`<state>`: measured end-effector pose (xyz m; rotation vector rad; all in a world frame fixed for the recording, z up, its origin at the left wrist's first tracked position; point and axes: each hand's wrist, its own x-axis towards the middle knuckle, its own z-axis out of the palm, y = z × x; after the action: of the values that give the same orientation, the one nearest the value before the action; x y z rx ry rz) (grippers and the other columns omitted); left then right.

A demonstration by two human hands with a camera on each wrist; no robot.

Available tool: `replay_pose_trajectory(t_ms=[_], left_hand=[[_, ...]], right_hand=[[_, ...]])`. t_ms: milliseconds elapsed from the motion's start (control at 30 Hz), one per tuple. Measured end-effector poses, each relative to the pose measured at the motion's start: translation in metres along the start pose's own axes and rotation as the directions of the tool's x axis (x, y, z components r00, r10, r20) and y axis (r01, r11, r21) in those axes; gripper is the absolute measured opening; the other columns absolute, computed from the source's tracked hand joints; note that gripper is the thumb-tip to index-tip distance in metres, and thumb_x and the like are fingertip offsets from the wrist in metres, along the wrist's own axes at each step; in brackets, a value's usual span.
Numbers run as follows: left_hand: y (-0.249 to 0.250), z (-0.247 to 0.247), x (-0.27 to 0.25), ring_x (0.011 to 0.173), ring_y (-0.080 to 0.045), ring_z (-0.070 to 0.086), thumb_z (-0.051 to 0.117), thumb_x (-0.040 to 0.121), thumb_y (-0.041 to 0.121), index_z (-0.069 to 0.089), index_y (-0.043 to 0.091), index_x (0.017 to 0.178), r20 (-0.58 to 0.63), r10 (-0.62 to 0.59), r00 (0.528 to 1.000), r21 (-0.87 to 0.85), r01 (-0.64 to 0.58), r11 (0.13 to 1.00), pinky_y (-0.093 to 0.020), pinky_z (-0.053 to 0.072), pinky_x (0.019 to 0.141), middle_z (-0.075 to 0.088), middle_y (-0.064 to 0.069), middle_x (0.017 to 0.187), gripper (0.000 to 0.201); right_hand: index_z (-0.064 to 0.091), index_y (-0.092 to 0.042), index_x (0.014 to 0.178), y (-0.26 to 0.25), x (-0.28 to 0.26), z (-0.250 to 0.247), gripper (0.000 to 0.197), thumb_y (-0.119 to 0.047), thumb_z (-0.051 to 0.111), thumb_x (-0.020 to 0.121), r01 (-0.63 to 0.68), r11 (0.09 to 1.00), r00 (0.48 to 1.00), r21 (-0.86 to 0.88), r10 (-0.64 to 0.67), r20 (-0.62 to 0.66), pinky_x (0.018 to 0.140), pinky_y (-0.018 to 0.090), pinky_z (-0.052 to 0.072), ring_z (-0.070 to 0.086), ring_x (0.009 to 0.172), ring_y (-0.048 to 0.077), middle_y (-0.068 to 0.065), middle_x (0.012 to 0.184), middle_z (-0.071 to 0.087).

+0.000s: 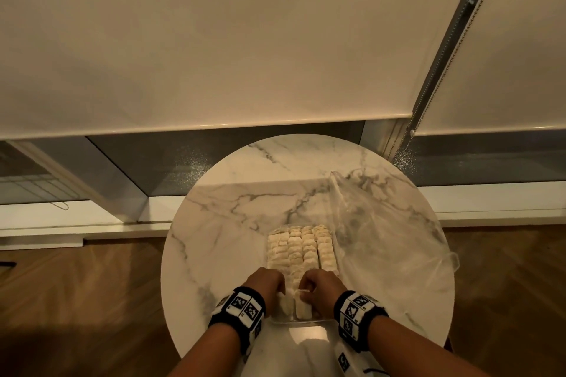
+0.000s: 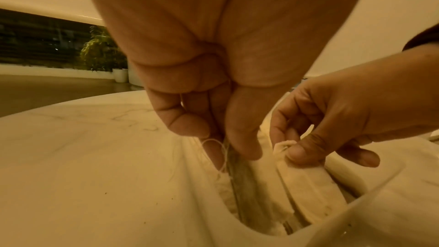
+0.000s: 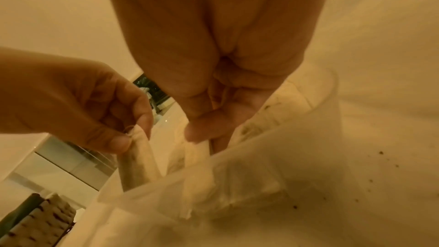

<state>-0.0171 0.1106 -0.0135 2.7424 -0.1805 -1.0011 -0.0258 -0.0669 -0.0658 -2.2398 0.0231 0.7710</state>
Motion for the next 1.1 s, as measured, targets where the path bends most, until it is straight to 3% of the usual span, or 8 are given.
replay_pose_trajectory(t_ms=[200,400,567,633,767,933,1033,1100], left_hand=[[0.012,-0.004,0.010,0.118,-0.032,0.055,0.057,0.092,0.010,0.066,0.016,0.118,0.068,-0.035,0.997,0.139,0.026,0.990,-0.033,0.041,0.102,0.055,-0.014,0.131,0.028],[0.015,-0.003,0.016,0.122,-0.028,0.051,0.056,0.092,0.011,0.067,0.019,0.114,0.097,-0.072,0.993,0.242,0.047,0.969,-0.047,0.023,0.112,0.059,-0.009,0.127,0.026],[0.018,0.003,0.021,0.121,-0.026,0.053,0.047,0.094,0.014,0.066,0.019,0.116,0.108,-0.095,0.990,0.311,0.057,0.949,-0.054,0.012,0.113,0.062,-0.008,0.124,0.029],[0.018,0.007,0.020,0.121,-0.027,0.052,0.049,0.094,0.015,0.065,0.019,0.115,0.090,-0.074,0.993,0.355,0.038,0.934,-0.056,0.012,0.112,0.062,-0.007,0.122,0.027],[0.016,0.015,0.013,0.120,-0.028,0.049,0.048,0.095,0.018,0.061,0.020,0.116,-0.012,0.034,0.999,0.421,-0.026,0.907,-0.056,0.020,0.109,0.059,-0.007,0.123,0.024],[0.016,0.020,0.000,0.119,-0.030,0.048,0.058,0.088,0.020,0.052,0.018,0.124,-0.127,0.103,0.987,0.400,-0.044,0.915,-0.046,0.031,0.102,0.053,-0.010,0.126,0.036],[0.020,0.029,-0.010,0.112,-0.030,0.053,0.044,0.096,0.027,0.055,0.015,0.122,-0.141,0.174,0.975,0.378,-0.109,0.919,-0.043,0.034,0.099,0.057,-0.011,0.123,0.031],[0.018,0.041,-0.016,0.107,-0.031,0.054,0.030,0.100,0.033,0.061,0.014,0.116,-0.130,0.235,0.963,0.371,-0.173,0.913,-0.044,0.034,0.098,0.061,-0.011,0.117,0.040]], right_hand=[[0.067,-0.023,0.098,-0.003,0.007,0.006,0.011,-0.022,0.070,0.088,0.008,0.997,1.000,-0.076,-0.008,0.000,0.081,0.027,0.057,0.064,0.090,0.014,-0.004,0.099,0.063],[0.068,-0.025,0.099,-0.006,0.011,0.010,0.013,-0.023,0.073,0.086,-0.026,0.998,1.000,-0.057,0.026,0.001,0.077,0.024,0.057,0.064,0.091,0.013,-0.005,0.096,0.064],[0.062,-0.030,0.091,-0.005,0.010,0.016,0.015,-0.019,0.071,0.087,-0.021,0.996,1.000,-0.083,0.022,0.012,0.066,0.017,0.053,0.060,0.085,0.010,-0.006,0.094,0.061],[0.062,-0.029,0.091,-0.006,0.010,0.017,0.013,-0.019,0.069,0.088,-0.005,0.997,1.000,-0.074,0.005,-0.006,0.061,0.013,0.048,0.059,0.085,0.010,-0.003,0.099,0.063],[0.065,-0.024,0.101,-0.005,0.009,0.015,0.014,-0.022,0.067,0.088,0.042,0.995,0.997,-0.087,-0.047,-0.058,0.081,0.024,0.054,0.061,0.093,0.013,-0.002,0.103,0.066],[0.061,-0.023,0.116,-0.006,0.006,0.015,0.029,-0.017,0.066,0.088,0.068,0.994,0.996,-0.088,-0.073,-0.051,0.087,0.022,0.049,0.058,0.096,0.011,-0.005,0.104,0.060],[0.060,-0.026,0.116,-0.005,0.003,0.014,0.035,-0.013,0.067,0.085,0.088,0.994,0.992,-0.067,-0.093,-0.082,0.084,0.018,0.046,0.053,0.092,0.008,-0.007,0.106,0.056],[0.061,-0.030,0.108,-0.005,0.000,0.012,0.033,-0.009,0.063,0.082,0.095,0.992,0.990,-0.084,-0.103,-0.098,0.081,0.016,0.043,0.052,0.091,0.007,-0.007,0.105,0.054]])
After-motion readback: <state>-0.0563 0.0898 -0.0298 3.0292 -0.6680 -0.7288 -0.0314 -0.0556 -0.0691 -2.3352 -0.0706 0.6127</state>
